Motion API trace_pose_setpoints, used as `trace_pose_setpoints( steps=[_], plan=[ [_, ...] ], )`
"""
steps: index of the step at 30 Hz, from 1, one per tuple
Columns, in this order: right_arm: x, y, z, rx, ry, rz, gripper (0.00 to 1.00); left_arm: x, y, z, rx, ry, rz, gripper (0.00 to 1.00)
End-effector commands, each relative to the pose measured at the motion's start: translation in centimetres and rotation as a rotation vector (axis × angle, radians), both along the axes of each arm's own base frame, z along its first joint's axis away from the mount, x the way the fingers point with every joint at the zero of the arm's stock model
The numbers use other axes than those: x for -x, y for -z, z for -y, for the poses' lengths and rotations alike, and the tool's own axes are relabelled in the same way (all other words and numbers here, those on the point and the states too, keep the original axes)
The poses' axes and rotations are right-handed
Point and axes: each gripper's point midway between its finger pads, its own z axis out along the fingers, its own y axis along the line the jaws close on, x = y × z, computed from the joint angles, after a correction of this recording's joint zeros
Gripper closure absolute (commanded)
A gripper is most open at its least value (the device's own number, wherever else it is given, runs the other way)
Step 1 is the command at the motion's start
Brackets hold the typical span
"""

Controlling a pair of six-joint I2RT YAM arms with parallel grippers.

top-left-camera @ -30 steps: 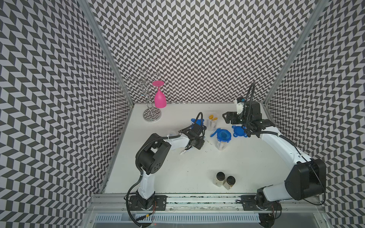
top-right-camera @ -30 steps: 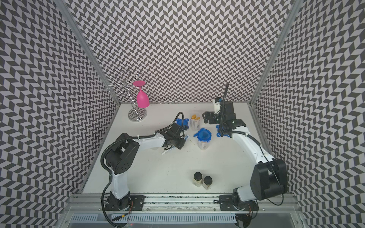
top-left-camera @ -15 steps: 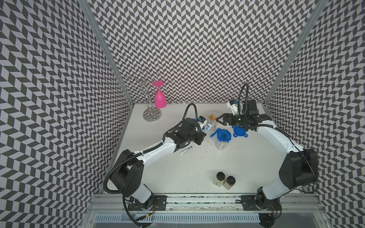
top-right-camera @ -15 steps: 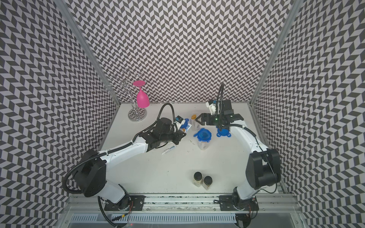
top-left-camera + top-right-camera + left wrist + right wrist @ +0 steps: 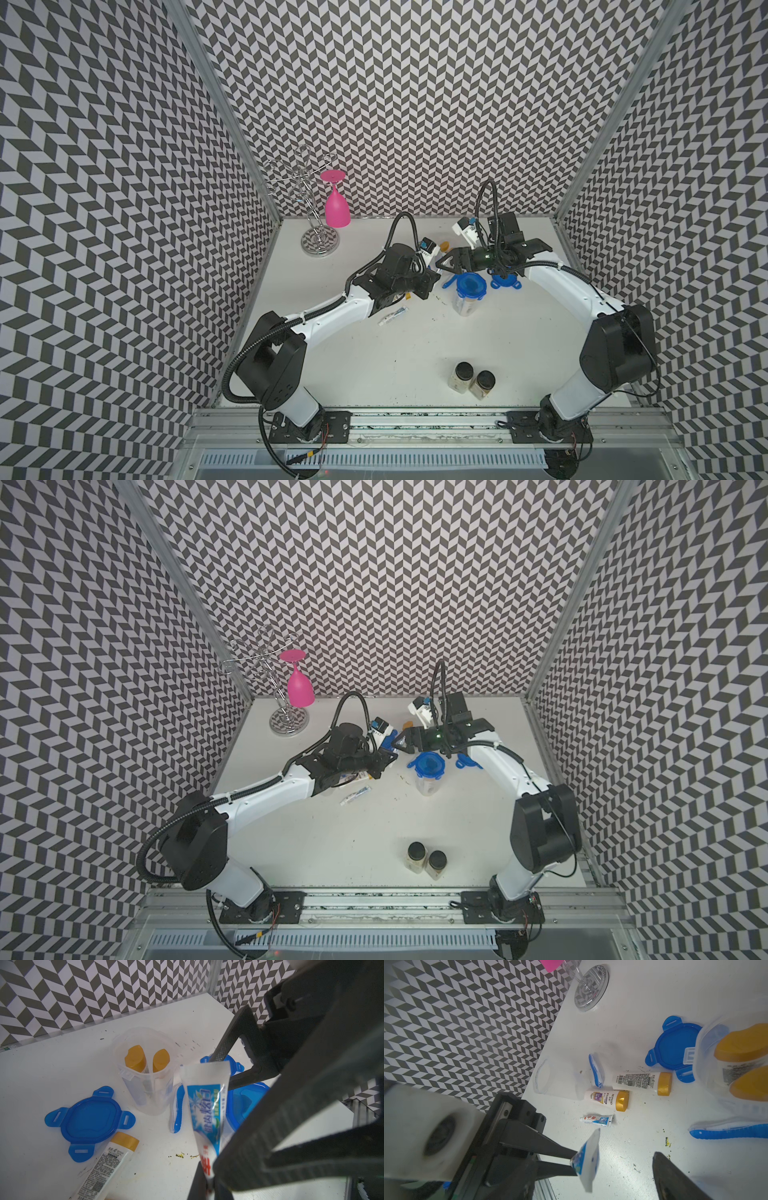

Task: Pack away toiletry kits
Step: Place the toiletry item into the container.

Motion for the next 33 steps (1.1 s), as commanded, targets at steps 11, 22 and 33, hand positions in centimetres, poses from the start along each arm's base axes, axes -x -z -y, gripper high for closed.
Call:
trace_pose_setpoints(
  steps=[11,22,33],
  plan=[
    [-1.5,-2.2,-1.9,-0.097,-0.048,0.046,0.51,-0.3,-2.7,1.1,0.054,0.035,0.078,1.00],
    [-5.6,-3.6,0.2,0.004,0.105,0.170,1.00,-4.2,-3.4,0.7,0.132,-0.049,0.034,0.44],
    [-12.7,-2.9,5.2,0.220,0.396,0.395,1.00,-5.3,0.3,-1.9,0.112,-0.083,-0.028,0.35]
  ],
)
